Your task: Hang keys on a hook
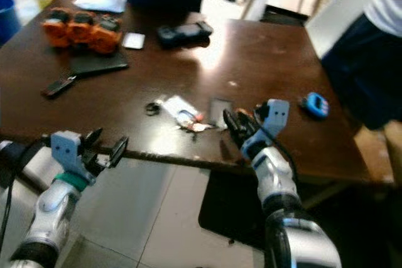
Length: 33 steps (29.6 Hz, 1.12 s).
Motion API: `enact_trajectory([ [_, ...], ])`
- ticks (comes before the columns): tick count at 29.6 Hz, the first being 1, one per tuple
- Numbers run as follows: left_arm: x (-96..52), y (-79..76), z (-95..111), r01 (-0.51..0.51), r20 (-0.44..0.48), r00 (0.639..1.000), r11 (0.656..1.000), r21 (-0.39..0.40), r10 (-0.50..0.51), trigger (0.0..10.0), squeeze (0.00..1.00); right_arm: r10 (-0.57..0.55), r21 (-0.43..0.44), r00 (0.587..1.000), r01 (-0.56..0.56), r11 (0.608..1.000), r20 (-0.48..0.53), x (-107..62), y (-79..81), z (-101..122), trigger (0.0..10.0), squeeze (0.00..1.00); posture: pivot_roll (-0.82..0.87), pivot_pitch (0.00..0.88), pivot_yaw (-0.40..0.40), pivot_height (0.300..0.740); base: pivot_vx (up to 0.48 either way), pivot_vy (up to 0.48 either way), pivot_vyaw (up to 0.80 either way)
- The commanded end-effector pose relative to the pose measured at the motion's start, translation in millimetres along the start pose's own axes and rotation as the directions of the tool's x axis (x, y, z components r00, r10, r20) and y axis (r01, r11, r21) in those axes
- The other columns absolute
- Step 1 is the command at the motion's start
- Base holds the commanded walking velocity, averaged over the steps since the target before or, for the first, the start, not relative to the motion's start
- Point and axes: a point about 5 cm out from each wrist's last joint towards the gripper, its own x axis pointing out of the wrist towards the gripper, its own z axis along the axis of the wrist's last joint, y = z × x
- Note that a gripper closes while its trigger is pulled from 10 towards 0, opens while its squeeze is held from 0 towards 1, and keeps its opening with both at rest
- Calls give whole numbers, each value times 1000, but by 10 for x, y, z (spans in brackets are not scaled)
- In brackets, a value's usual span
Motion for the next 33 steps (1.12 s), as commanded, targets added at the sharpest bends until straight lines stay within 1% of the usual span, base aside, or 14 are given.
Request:
enact_trajectory([
  [1, -82, 25, -38, 7, -23, 1000, 1000, -13, -7, 10000, 0, 14, 3, 1000, -14, 1000, -13, -4, 41, -59, 10000, 0, 129, 45, -17, 740, 270, 0, -788],
  [4, -73, -21, -17, 40, -10, 999, 999, -29, -40, 10000, 0, 21, 2, 1000, -21, 1000, -6, -2, 47, -49, 10000, 0, 126, 45, -15, 740, 265, 0, -788],
  [6, -61, -37, -16, 44, -13, 999, 999, -26, -44, 10000, 0, 21, 1, 1000, -21, 1000, -1, -3, 45, -41, 10000, 0, 124, 46, -14, 740, 0, 0, 0],
  [12, 17, -21, 15, -32, -26, 999, 998, 51, 33, 10000, 0, 11, -28, 1000, -11, 1000, -3, -15, 34, -42, 10000, 0, 120, 46, -8, 740, 0, 0, 0],
  [15, 50, -5, 32, -69, -40, 996, 990, 126, 75, 10000, 0, -5, -51, 1000, 4, 999, -11, -20, 25, -46, 10000, 0, 112, 52, -6, 740, 0, 0, 0],
  [16, 51, 50, 42, -127, -43, 990, 978, 163, 136, 10000, 0, -8, -51, 1000, 7, 999, -11, -26, 21, -50, 10000, 0, 111, 56, -4, 740, 0, 0, 0],
  [19, 34, 193, 68, -259, -38, 961, 940, 224, 274, 10000, 0, -11, -48, 1000, 10, 999, -12, -41, 10, -61, 10000, 0, 106, 54, -3, 740, 0, 0, 0],
  [23, -14, 339, 128, -366, 0, 927, 902, 228, 376, 10000, 0, -13, -49, 1000, 12, 999, -12, -49, 3, -62, 10000, 0, 103, 55, -2, 740, 0, 0, 0],
  [24, -14, 339, 128, -366, 0, 927, 902, 228, 376, 10000, 0, -13, -49, 1000, 12, 999, -12, -49, 3, -62, 10000, 0, 103, 55, -2, 740, 0, 0, 0],
  [26, -83, 469, 172, -388, 5, 916, 883, 266, 401, 10000, 0, -17, -51, 1000, 17, 999, -11, -50, -5, -56, 10000, 0, 105, 55, -1, 740, 0, 0, 0],
  [27, -83, 469, 172, -388, 5, 916, 883, 266, 401, 10000, 0, -17, -51, 1000, 17, 999, -11, -50, -5, -56, 10000, 0, 105, 55, -1, 740, 0, 0, 0],
  [28, -129, 511, 159, -369, -15, 922, 887, 277, 388, 10000, 0, -20, -54, 1000, 19, 998, -15, -51, -8, -57, 10000, 0, 106, 56, -2, 740, 0, 0, 0],
  [30, -143, 520, 151, -362, -23, 923, 890, 277, 383, 10000, 0, -21, -55, 1000, 20, 998, -16, -51, -9, -59, 10000, 0, 106, 56, -2, 740, 0, 0, 0],
  [33, -232, 525, 55, -303, -95, 935, 911, 281, 340, 10000, 0, -29, -64, 999, 26, 998, -32, -58, -15, -80, 10000, 0, 113, 58, -4, 740, 0, 0, 0],
])
